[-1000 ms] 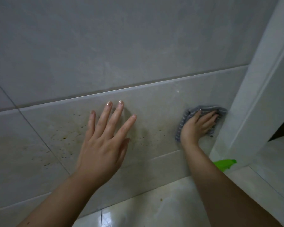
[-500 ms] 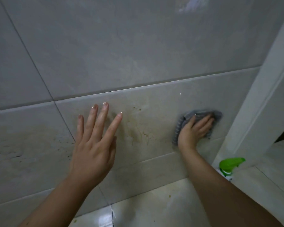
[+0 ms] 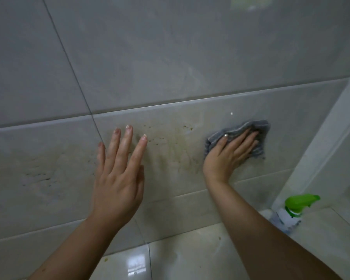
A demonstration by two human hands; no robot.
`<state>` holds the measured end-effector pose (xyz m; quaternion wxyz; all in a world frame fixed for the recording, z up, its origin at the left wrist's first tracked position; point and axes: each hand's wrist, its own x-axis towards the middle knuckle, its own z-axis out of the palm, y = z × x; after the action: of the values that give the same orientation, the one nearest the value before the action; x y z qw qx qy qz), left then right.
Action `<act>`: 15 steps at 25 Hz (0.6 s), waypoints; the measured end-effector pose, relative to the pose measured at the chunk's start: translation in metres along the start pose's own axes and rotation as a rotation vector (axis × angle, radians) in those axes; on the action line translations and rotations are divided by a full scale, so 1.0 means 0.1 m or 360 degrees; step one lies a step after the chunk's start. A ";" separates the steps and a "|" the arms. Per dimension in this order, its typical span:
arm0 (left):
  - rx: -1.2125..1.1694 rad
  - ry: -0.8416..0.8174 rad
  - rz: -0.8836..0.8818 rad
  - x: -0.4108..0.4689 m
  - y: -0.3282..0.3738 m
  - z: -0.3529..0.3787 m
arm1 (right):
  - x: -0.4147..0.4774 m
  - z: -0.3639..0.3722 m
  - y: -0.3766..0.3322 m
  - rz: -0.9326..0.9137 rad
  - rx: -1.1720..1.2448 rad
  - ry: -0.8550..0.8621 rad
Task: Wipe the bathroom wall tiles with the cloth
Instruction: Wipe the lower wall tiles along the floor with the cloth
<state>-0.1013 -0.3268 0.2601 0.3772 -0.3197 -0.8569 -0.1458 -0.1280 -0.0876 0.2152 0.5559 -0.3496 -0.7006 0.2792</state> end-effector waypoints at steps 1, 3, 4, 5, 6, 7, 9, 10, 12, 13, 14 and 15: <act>-0.0002 0.0002 -0.0014 -0.02 -0.03 -0.01 | -0.20 0.01 -0.08 -0.0010 0.0002 -0.0059; -0.0003 0.0007 -0.0020 -0.05 -0.06 0.00 | -0.57 0.01 -0.27 -0.0243 -0.0028 -0.0177; -0.0008 0.0012 -0.0023 -0.07 -0.07 0.00 | -0.65 -0.01 -0.35 -0.0398 -0.0031 -0.0234; -0.0021 0.0024 -0.0028 -0.07 -0.08 0.00 | -0.59 -0.03 -0.41 -0.0547 -0.0025 -0.0253; -0.0034 0.0038 -0.0034 -0.07 -0.09 -0.01 | -0.43 -0.04 -0.45 -0.0681 -0.0011 -0.0221; -0.0039 0.0050 -0.0045 -0.07 -0.11 -0.03 | -0.25 -0.06 -0.49 -0.0757 -0.0006 -0.0177; -0.0012 0.0060 -0.0074 -0.08 -0.18 -0.08 | 0.03 -0.07 -0.59 -0.0626 0.0024 -0.0044; 0.0007 0.0059 -0.0095 -0.10 -0.22 -0.11 | 0.04 -0.06 -0.65 -0.0527 0.0030 -0.0005; 0.0031 0.0057 -0.0138 -0.14 -0.30 -0.17 | -0.26 -0.03 -0.76 -0.0575 -0.0007 -0.0016; 0.0045 0.0054 -0.0160 -0.16 -0.34 -0.20 | -0.51 0.00 -0.79 -0.0735 -0.0035 -0.0113; 0.0059 0.0052 -0.0177 -0.18 -0.37 -0.21 | -0.75 0.01 -0.79 -0.0910 -0.0052 -0.0243; 0.0068 0.0049 -0.0188 -0.20 -0.40 -0.23 | -0.93 0.01 -0.76 -0.1054 -0.0051 -0.0370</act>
<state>-0.1047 -0.3772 0.2607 0.3878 -0.2583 -0.8712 -0.1544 -0.1301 -0.2073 0.2202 0.5271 -0.0779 -0.8390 0.1105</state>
